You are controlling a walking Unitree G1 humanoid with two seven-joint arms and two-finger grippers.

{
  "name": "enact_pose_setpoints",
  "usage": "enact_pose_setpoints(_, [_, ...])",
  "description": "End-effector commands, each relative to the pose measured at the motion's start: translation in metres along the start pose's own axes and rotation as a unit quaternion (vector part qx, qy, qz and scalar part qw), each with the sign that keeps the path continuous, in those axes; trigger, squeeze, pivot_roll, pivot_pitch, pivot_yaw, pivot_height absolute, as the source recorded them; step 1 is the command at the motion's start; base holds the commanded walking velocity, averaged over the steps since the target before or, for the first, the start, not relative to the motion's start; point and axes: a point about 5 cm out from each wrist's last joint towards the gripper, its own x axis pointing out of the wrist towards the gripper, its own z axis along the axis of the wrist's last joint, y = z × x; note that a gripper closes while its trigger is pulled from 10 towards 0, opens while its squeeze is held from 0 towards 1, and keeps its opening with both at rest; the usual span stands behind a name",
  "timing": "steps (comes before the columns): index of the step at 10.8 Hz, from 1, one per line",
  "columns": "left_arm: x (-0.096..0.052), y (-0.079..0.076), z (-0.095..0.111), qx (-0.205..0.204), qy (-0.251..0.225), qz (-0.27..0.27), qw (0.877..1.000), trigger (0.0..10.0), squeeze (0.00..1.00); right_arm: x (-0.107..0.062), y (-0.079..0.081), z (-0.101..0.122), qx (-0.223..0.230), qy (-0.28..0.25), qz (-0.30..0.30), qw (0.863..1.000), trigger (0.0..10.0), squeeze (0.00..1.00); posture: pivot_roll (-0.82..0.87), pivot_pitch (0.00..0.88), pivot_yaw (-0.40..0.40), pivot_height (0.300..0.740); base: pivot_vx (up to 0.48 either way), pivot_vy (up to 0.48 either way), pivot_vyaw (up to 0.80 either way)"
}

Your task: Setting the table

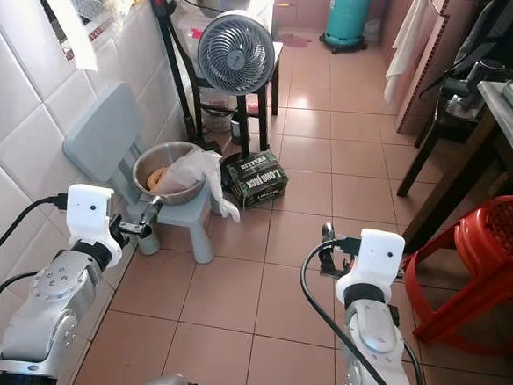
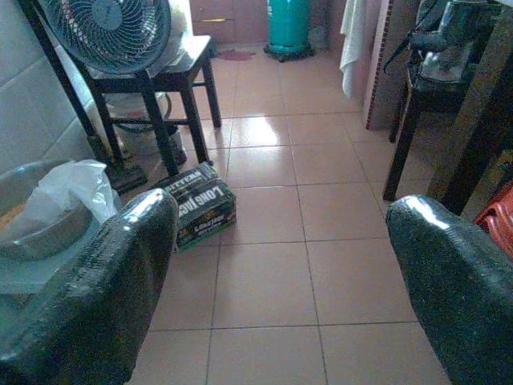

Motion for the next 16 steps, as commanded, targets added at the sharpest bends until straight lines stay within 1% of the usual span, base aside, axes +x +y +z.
enact_pose_setpoints(1, [-0.001,0.005,0.001,0.004,0.000,0.008,1.000,10.0,0.00,0.000,0.003,0.003,0.001,-0.005,0.007,1.000,10.0,0.00,-0.03,0.000,0.074,0.740,0.000,0.000,0.00])
enact_pose_setpoints(5, [-0.001,0.005,0.001,0.004,0.000,0.008,1.000,10.0,0.00,0.000,0.003,0.003,0.001,-0.005,0.007,1.000,10.0,0.00,-0.03,0.000,0.074,0.740,0.000,0.000,0.00])
enact_pose_setpoints(6, [0.001,-0.005,0.001,0.009,-0.008,0.006,1.000,10.0,0.00,0.005,-0.001,0.009,-0.013,-0.020,0.017,1.000,10.0,0.00,-0.04,0.000,-0.003,0.740,0.000,0.000,0.00])
enact_pose_setpoints(7, [0.001,-0.017,0.001,0.018,-0.023,0.002,1.000,10.0,0.00,0.012,-0.007,0.018,-0.037,-0.038,0.040,0.998,10.0,0.00,-0.03,0.000,-0.016,0.740,0.000,0.000,0.00])
enact_pose_setpoints(8, [0.000,-0.018,0.001,0.015,-0.029,0.009,0.999,10.0,0.00,0.019,-0.005,0.024,-0.047,-0.044,0.061,0.996,10.0,0.00,-0.02,0.000,-0.036,0.740,0.000,0.000,0.00])
enact_pose_setpoints(10, [-0.002,-0.017,-0.002,0.014,-0.027,0.023,0.999,10.0,0.00,0.023,-0.003,0.025,-0.056,-0.042,0.066,0.995,10.0,0.00,-0.01,0.000,-0.059,0.740,0.000,0.000,0.00])
enact_pose_setpoints(11, [-0.003,-0.016,-0.003,0.015,-0.026,0.024,0.999,10.0,0.00,0.023,-0.003,0.023,-0.059,-0.038,0.065,0.995,10.0,0.00,-0.01,0.000,-0.058,0.740,0.000,0.000,0.00])
enact_pose_setpoints(12, [-0.005,-0.012,-0.006,0.019,-0.021,0.026,0.999,10.0,0.00,0.020,-0.003,0.016,-0.074,-0.026,0.053,0.996,10.0,0.00,0.00,0.000,-0.051,0.740,0.000,0.000,0.00])
enact_pose_setpoints(13, [-0.006,-0.011,-0.007,0.023,-0.018,0.026,0.999,10.0,0.00,0.017,-0.001,0.012,-0.069,-0.020,0.054,0.996,10.0,0.00,0.00,0.000,-0.045,0.740,0.000,0.390,0.00])
enact_pose_setpoints(14, [-0.007,-0.009,-0.010,0.025,-0.011,0.024,0.999,10.0,0.00,0.011,0.004,0.005,-0.059,-0.012,0.061,0.996,10.0,0.00,0.00,0.000,-0.031,0.740,0.000,0.480,0.00])
enact_pose_setpoints(15, [-0.009,-0.012,-0.014,0.023,-0.002,0.012,1.000,10.0,0.00,0.004,0.009,-0.004,-0.074,0.006,0.062,0.995,10.0,0.00,-0.01,0.000,-0.021,0.740,0.000,0.480,0.00])
enact_pose_setpoints(16, [-0.008,-0.013,-0.012,0.025,-0.005,0.008,1.000,10.0,0.00,0.005,0.009,-0.001,-0.056,0.001,0.068,0.996,10.0,0.00,-0.01,0.000,-0.010,0.740,0.000,0.480,0.00])
